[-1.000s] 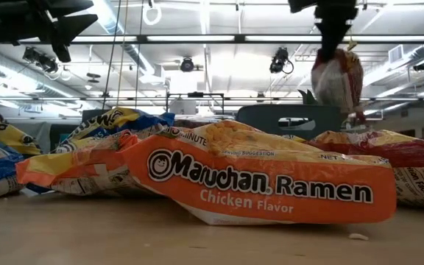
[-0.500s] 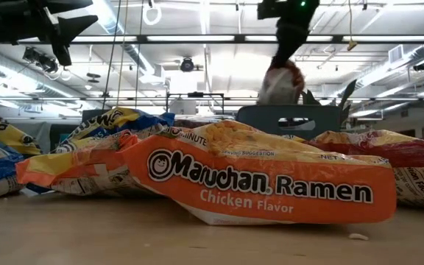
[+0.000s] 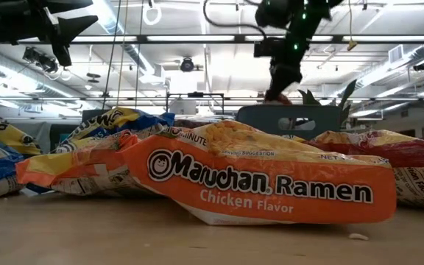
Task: Sort Maruchan noodles
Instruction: Put the red noodle pack into the green bin
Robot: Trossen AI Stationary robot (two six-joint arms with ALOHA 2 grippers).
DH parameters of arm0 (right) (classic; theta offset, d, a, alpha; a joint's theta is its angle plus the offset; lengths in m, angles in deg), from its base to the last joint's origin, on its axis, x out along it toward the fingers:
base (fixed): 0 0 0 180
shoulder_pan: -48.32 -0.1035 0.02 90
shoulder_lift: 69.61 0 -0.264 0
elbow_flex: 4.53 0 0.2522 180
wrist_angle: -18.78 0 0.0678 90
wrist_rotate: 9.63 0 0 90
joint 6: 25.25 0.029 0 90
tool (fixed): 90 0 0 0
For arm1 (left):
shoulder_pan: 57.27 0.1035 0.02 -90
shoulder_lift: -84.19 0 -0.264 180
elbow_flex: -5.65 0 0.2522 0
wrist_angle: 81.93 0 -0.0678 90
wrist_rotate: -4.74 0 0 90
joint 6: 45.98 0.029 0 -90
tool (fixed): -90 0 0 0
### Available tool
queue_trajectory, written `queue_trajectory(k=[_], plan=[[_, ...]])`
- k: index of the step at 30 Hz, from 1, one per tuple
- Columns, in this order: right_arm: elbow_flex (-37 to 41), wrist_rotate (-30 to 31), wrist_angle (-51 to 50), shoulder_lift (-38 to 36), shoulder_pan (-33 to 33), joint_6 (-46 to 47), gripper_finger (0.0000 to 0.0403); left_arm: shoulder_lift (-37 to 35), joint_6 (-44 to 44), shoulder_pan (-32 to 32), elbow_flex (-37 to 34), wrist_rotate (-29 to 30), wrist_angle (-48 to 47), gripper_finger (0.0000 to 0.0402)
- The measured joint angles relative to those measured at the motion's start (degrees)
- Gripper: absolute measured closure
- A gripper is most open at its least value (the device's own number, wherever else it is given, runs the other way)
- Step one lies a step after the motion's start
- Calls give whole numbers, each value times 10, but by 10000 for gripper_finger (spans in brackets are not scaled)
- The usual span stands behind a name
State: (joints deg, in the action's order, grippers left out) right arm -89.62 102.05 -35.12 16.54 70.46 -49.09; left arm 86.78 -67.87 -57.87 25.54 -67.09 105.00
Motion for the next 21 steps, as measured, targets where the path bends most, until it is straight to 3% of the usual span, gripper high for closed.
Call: queue_trajectory(k=[5, 10, 18, 21], plan=[[44, -89, 17, 0, 8, 12, 379, 0, 0, 0, 0, 0, 0, 260], [74, -133, 1, 0, -17, 53, 339, 0, 0, 0, 0, 0, 0, 260], [14, -144, -43, -2, -99, 165, 289, 0, 0, 0, 0, 0, 0, 260], [-8, -182, -61, -2, -136, 219, 286, 0, 0, 0, 0, 0, 0, 260]])
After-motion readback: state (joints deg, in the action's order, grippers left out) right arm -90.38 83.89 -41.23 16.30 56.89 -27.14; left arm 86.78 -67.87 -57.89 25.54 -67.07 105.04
